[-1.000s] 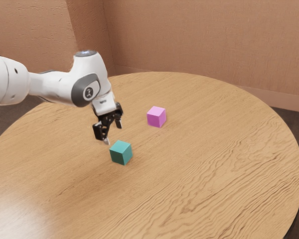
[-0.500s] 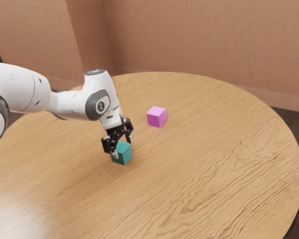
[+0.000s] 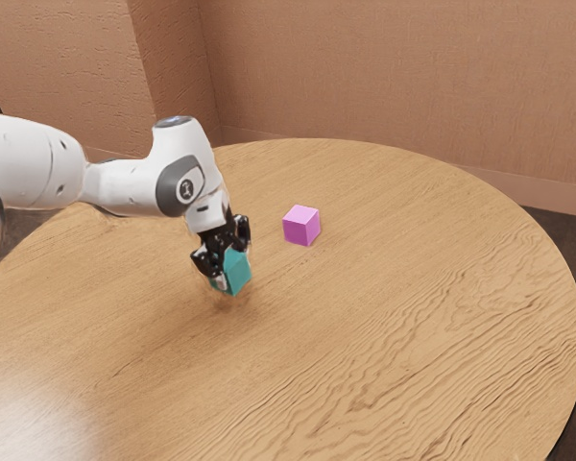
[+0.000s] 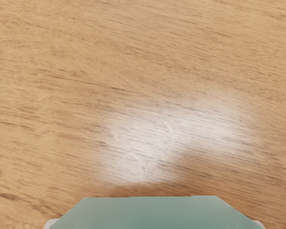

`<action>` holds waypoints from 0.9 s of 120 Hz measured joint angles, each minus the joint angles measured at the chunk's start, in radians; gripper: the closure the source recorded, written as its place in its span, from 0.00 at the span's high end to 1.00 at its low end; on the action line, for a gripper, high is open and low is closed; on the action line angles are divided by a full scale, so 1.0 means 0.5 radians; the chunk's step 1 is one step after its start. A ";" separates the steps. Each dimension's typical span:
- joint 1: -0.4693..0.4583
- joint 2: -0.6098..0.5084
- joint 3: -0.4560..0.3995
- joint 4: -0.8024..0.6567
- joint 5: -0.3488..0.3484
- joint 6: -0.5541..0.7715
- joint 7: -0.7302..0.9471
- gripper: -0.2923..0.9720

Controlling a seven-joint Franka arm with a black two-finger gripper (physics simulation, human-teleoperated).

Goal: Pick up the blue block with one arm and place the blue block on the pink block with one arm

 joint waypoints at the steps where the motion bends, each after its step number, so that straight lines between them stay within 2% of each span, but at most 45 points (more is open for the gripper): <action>1: -0.002 -0.024 -0.001 0.000 0.000 -0.004 0.002 0.45; 11: -0.031 -0.181 -0.018 0.102 0.001 -0.076 0.020 0.43; 20: -0.068 -0.108 -0.024 0.436 0.055 -0.196 0.036 0.41; 43: -0.074 0.462 -0.008 1.260 0.256 -0.410 0.074 0.39; 70: -0.094 1.031 -0.018 2.054 0.310 -0.488 0.146 0.40; 90: -0.126 1.216 -0.038 2.201 0.296 -0.368 0.208 0.43; 108: -0.132 1.251 -0.044 2.205 0.219 -0.235 0.201 0.45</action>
